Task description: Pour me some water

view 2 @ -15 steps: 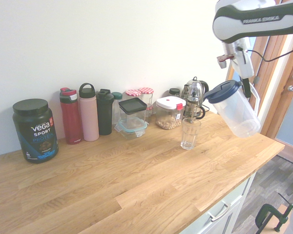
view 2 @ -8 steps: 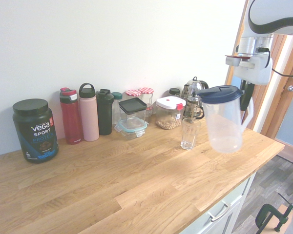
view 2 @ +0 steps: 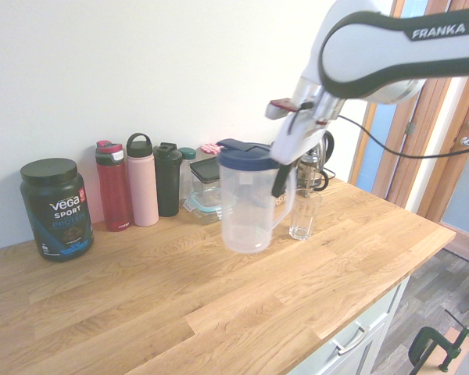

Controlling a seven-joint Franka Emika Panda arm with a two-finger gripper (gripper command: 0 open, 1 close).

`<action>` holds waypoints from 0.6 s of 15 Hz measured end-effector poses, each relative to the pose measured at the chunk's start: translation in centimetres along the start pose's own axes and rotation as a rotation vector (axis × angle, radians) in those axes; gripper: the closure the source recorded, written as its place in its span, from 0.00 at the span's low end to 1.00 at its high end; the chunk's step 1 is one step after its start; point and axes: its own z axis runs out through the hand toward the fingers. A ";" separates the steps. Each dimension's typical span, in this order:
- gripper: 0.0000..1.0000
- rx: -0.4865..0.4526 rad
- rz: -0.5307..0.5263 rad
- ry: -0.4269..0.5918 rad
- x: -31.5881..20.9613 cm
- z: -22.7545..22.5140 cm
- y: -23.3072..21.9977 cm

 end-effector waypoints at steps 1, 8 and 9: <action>1.00 0.003 0.048 0.038 -1.0 1.4 -1.6; 1.00 0.006 0.102 0.064 -5.3 7.4 -4.2; 1.00 0.010 0.104 0.065 -5.2 7.9 -4.2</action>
